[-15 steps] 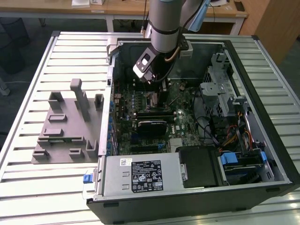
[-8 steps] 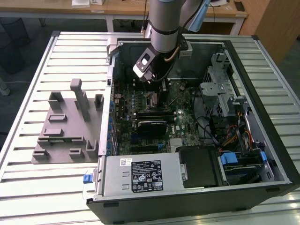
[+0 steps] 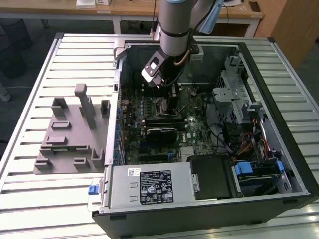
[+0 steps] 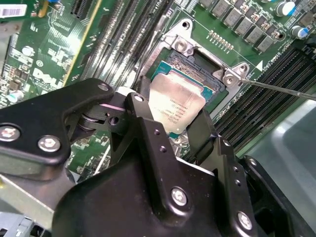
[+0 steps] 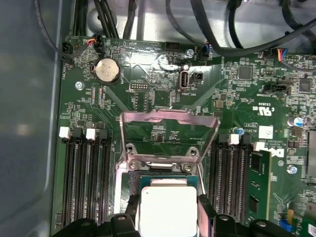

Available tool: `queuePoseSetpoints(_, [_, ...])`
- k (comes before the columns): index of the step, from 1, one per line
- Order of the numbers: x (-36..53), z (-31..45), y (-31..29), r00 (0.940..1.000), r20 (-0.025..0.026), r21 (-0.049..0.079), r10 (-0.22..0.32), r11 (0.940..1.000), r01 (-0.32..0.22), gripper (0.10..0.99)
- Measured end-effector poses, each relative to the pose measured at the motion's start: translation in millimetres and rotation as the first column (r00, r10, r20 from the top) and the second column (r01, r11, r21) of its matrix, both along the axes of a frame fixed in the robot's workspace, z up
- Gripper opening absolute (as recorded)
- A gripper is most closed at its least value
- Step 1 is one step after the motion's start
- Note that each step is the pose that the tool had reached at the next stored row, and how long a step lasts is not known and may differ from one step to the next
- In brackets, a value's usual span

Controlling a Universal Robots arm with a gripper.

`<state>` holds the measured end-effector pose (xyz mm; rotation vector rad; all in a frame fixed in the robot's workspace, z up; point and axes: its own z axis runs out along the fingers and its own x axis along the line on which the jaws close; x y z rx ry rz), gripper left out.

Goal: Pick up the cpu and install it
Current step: 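Place the cpu into insertion slot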

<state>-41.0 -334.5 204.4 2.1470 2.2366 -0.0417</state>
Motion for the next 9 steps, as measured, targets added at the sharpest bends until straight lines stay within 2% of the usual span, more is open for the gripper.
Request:
queuePoseSetpoints(5, [-1.1, -2.9, 1.2, 0.9994, 0.0000, 0.000, -0.034, 0.9994, 0.034, 0.541])
queuePoseSetpoints(9, [-2.6, -7.0, 2.2, 0.9993, -0.0001, 0.000, -0.038, 0.9993, 0.038, 0.541])
